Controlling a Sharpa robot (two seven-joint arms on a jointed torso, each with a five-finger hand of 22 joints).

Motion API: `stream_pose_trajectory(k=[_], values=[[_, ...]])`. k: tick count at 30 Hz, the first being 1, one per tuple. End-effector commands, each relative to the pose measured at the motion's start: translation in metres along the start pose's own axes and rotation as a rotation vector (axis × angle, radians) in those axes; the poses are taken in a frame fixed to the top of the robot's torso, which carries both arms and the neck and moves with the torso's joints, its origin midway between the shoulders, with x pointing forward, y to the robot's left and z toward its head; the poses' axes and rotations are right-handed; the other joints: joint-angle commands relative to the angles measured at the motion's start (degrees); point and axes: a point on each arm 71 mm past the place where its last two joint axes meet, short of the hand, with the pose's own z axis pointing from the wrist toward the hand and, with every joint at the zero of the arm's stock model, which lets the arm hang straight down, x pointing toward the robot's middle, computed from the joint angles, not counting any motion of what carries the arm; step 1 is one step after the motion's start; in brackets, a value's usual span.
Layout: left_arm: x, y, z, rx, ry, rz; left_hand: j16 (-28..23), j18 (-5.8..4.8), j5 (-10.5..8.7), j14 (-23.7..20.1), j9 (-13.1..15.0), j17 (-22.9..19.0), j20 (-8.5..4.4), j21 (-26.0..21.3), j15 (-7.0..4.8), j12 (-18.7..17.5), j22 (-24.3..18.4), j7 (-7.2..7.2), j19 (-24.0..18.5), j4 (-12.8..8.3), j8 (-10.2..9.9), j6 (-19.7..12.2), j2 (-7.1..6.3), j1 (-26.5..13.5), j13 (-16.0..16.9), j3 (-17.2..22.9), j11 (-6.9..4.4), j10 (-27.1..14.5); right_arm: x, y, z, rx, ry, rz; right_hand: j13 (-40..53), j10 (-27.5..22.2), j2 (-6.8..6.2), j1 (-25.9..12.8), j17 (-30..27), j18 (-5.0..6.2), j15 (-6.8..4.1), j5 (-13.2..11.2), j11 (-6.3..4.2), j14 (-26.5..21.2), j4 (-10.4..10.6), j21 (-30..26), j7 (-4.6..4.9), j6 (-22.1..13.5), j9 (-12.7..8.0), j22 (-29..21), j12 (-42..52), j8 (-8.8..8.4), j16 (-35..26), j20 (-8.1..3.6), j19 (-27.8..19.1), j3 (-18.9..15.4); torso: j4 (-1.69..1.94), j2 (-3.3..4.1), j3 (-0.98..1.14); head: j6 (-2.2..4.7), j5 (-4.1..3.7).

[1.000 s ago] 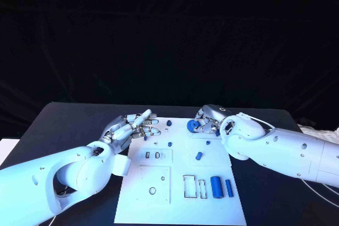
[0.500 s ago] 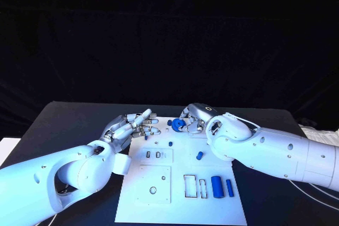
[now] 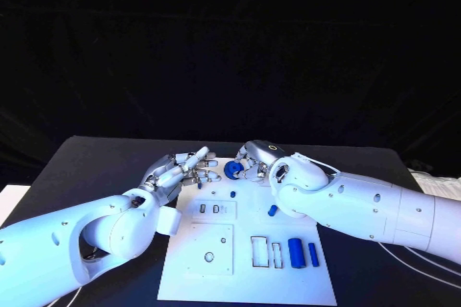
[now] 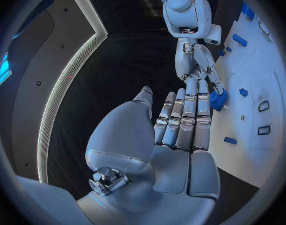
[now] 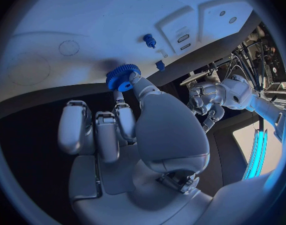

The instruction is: Assemble the parts on the task board

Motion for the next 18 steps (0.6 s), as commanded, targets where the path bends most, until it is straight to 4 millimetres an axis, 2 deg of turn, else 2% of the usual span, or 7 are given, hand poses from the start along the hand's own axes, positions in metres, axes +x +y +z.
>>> stream_pose_trajectory(k=[1,7,13,18], values=[[0.0031,-0.0008,0.0006,0.007,0.023,-0.011,0.35,0.17,0.09,-0.37,-0.01,0.09,0.19,-0.20,0.03,-0.17,-0.09,0.67,-0.22,-0.02,-0.20,-0.32,0.40,0.13,-0.06,-0.17,0.26,-0.26,0.0041,0.0024,0.0016,-0.008,0.018,-0.017,0.88,0.06,0.05,-0.69,10.60,-0.59,-0.33,-0.27,0.08,5.04,0.27,0.18,-0.43,0.19,0.69,0.02,-0.18,0.20,0.03,0.06,0.27,0.08,0.01,0.01,0.06,-0.07,0.31],[0.0036,-0.0007,0.0007,0.006,0.025,-0.011,0.35,0.17,0.09,-0.37,-0.01,0.09,0.19,-0.20,0.03,-0.17,-0.09,0.67,-0.22,-0.02,-0.20,-0.32,0.40,0.13,-0.06,-0.17,0.26,-0.26,0.0076,0.0048,0.0029,-0.011,0.030,-0.018,0.78,-0.01,0.04,-0.72,10.52,-0.59,-0.33,-0.30,0.09,5.03,0.28,0.18,-0.42,0.13,0.68,0.01,-0.31,0.16,-0.02,0.06,0.26,0.10,-0.01,0.01,0.08,-0.42,0.27],[0.0033,-0.0006,0.0008,0.006,0.024,-0.011,0.35,0.17,0.09,-0.37,-0.01,0.09,0.19,-0.20,0.03,-0.17,-0.09,0.67,-0.22,-0.02,-0.20,-0.32,0.40,0.13,-0.06,-0.17,0.26,-0.26,0.0096,0.0066,0.0033,-0.017,0.040,-0.018,0.62,-0.17,-0.07,-0.87,10.45,-0.59,-0.27,-0.41,0.17,5.01,0.34,0.17,-0.31,-0.16,0.64,0.01,-0.55,-0.03,-0.06,0.09,0.25,0.18,-0.09,0.01,0.11,-0.45,0.24],[0.0041,-0.0006,0.0010,0.006,0.026,-0.012,0.35,0.17,0.09,-0.37,-0.01,0.09,0.19,-0.20,0.03,-0.17,-0.09,0.67,-0.22,-0.02,-0.20,-0.32,0.40,0.13,-0.06,-0.17,0.26,-0.26,0.0105,0.0075,0.0040,-0.021,0.039,-0.013,-0.78,-1.32,-0.40,-1.16,10.24,-0.56,0.07,-0.53,0.63,4.95,0.45,0.01,0.27,-1.69,0.33,-0.29,-2.37,-1.07,-0.21,0.32,0.05,0.48,-0.08,0.01,0.11,-0.75,0.08]])
